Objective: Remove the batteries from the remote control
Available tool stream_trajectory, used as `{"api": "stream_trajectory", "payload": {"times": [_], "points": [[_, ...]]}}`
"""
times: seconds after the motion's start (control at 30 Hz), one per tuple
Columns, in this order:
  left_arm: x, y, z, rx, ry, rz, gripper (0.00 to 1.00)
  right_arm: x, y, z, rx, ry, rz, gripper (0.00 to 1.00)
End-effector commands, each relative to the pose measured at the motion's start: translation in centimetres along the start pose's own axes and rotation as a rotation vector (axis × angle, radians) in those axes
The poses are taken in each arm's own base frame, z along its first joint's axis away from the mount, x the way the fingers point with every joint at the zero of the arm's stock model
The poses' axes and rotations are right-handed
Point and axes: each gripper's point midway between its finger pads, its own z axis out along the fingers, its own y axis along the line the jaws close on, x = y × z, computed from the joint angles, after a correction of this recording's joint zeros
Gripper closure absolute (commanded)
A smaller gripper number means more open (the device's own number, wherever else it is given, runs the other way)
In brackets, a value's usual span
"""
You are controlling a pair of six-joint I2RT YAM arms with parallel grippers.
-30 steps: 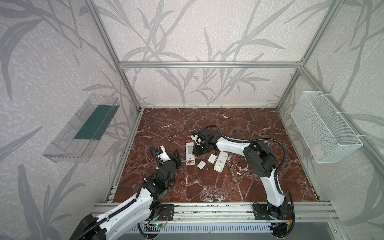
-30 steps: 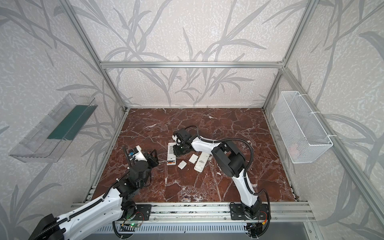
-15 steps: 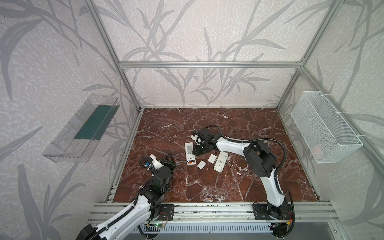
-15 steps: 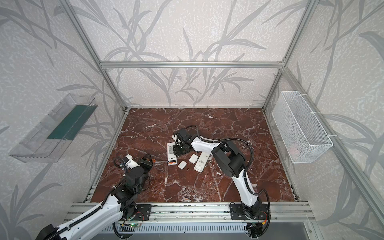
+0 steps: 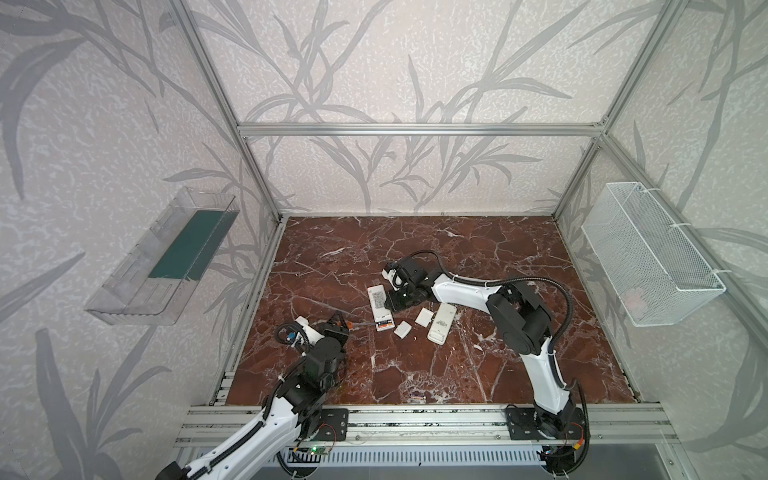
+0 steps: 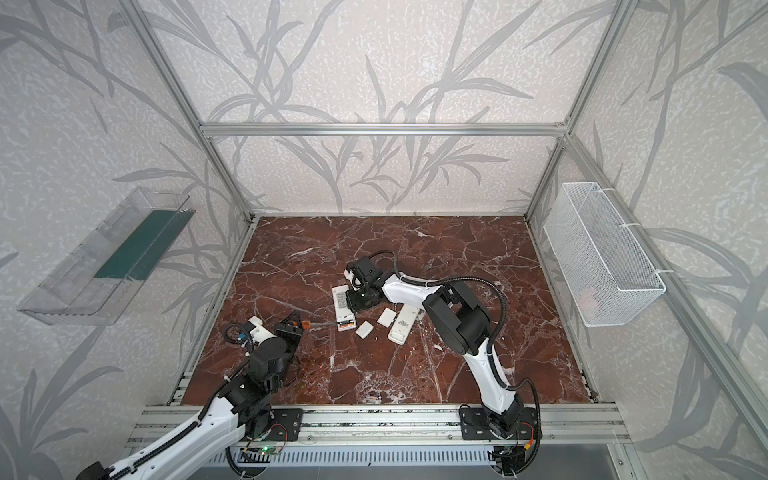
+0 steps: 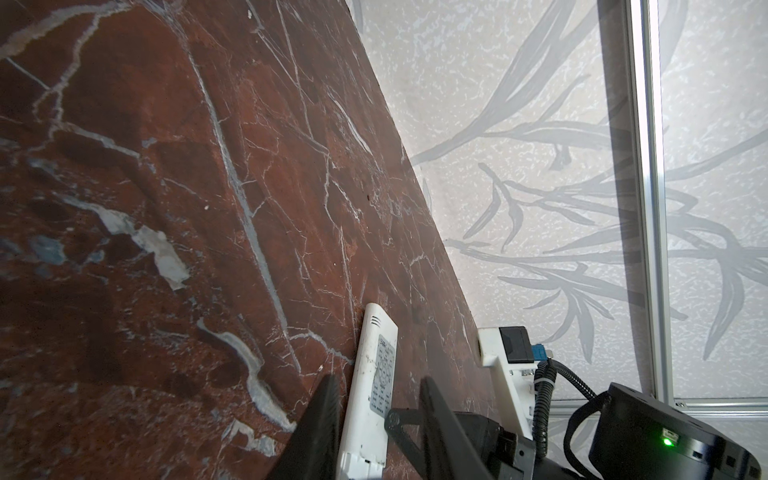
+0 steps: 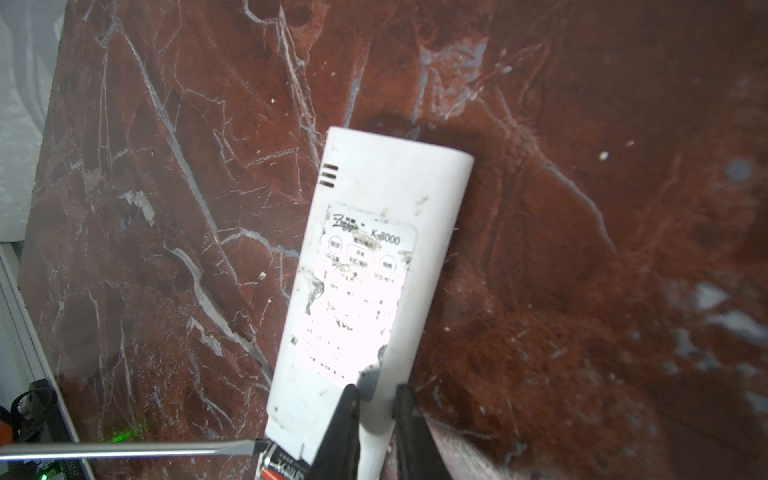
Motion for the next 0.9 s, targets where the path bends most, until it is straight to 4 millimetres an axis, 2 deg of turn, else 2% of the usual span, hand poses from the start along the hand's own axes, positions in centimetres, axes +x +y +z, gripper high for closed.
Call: {"api": "stream_trajectory", "payload": {"times": [0.0,0.4,0.87], "points": [[0.7,-1.4,-0.1,0.067,0.042,-0.133,1.00,5.2,-0.9,2.1,0.048,0.154,0.015,0.83],[0.9,-3.8,0.6,0.126,0.056,-0.175,1.00,5.8,-1.0,2.4,0.070,0.172,0.002,0.83],[0.2,-4.5,0.5,0.144,0.038,-0.201,1.00,6.1,-1.1,2.5,0.089,0.183,-0.006,0.83]]}}
